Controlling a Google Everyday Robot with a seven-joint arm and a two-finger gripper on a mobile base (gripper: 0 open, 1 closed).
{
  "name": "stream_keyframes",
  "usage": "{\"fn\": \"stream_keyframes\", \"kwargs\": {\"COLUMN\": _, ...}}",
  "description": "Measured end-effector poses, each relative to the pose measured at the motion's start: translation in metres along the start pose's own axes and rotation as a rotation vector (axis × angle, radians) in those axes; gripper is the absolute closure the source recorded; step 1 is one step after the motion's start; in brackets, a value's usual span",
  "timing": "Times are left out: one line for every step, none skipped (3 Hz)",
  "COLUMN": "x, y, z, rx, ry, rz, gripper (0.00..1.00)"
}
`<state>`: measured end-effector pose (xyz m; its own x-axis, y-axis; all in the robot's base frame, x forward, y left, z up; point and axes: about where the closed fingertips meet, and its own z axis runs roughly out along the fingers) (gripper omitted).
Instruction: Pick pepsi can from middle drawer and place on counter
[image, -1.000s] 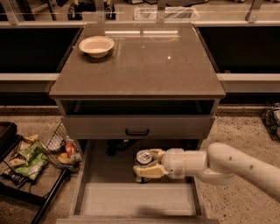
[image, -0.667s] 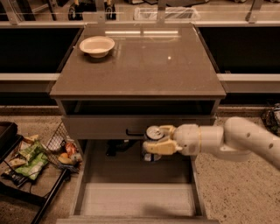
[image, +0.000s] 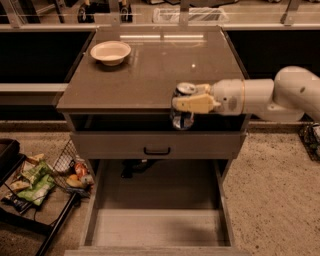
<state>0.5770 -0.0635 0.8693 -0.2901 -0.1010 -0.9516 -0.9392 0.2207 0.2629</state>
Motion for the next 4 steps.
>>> {"fn": "stream_keyframes", "kwargs": {"x": -0.094, "y": -0.039, "z": -0.011, "rx": 0.114, "ry": -0.048, "rz": -0.014, "gripper": 1.00}}
{"fn": "stream_keyframes", "kwargs": {"x": -0.128, "y": -0.062, "z": -0.010, "rx": 0.179, "ry": -0.084, "rz": -0.029, "gripper": 1.00}}
{"fn": "stream_keyframes", "kwargs": {"x": -0.120, "y": -0.090, "z": 0.002, "rx": 0.231, "ry": -0.110, "rz": -0.055, "gripper": 1.00}}
{"fn": "stream_keyframes", "kwargs": {"x": -0.094, "y": -0.108, "z": 0.032, "rx": 0.254, "ry": -0.077, "rz": -0.178, "gripper": 1.00}}
